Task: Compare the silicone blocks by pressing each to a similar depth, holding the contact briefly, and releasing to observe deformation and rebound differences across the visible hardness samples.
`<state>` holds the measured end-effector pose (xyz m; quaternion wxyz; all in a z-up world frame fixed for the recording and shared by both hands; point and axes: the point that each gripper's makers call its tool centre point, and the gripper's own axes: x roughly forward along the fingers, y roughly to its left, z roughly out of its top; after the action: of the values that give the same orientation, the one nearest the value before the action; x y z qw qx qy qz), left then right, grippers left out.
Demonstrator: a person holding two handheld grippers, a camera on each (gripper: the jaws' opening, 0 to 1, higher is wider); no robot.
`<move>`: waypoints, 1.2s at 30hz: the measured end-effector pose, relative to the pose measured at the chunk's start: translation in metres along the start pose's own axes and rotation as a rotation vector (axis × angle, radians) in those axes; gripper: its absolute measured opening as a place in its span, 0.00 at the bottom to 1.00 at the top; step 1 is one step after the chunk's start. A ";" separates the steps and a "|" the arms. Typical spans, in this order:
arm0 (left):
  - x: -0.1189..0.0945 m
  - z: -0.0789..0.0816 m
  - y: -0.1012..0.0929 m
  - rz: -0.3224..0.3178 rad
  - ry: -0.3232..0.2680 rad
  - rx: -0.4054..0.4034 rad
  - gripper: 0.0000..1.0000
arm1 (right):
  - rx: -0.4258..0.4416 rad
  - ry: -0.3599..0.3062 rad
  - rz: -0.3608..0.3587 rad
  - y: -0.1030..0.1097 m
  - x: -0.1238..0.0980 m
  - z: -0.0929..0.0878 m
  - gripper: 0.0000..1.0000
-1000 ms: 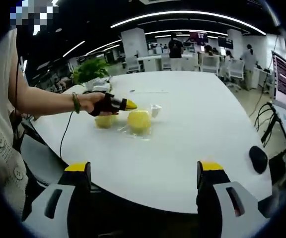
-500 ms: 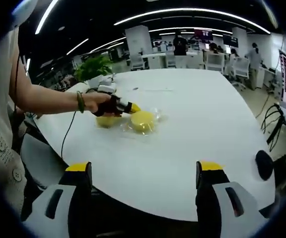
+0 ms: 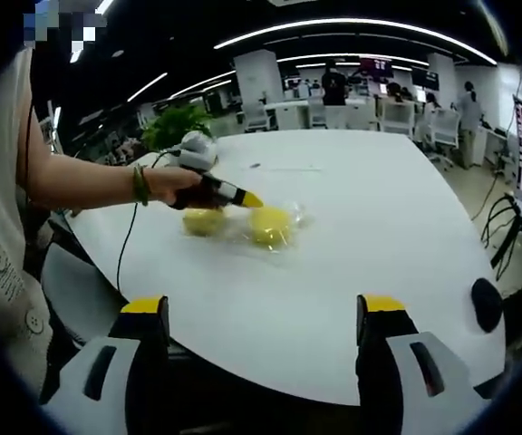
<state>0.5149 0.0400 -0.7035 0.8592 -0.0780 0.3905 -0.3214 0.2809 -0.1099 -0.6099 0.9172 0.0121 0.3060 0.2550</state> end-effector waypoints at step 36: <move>-0.262 -0.092 -0.042 0.034 -0.146 0.192 0.60 | -0.145 -0.181 0.229 0.110 0.031 0.058 0.76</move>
<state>0.2999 0.1786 -0.5876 0.8942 -0.0122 0.2954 -0.3361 0.2846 0.0079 -0.5607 0.9043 0.0036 0.1995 0.3775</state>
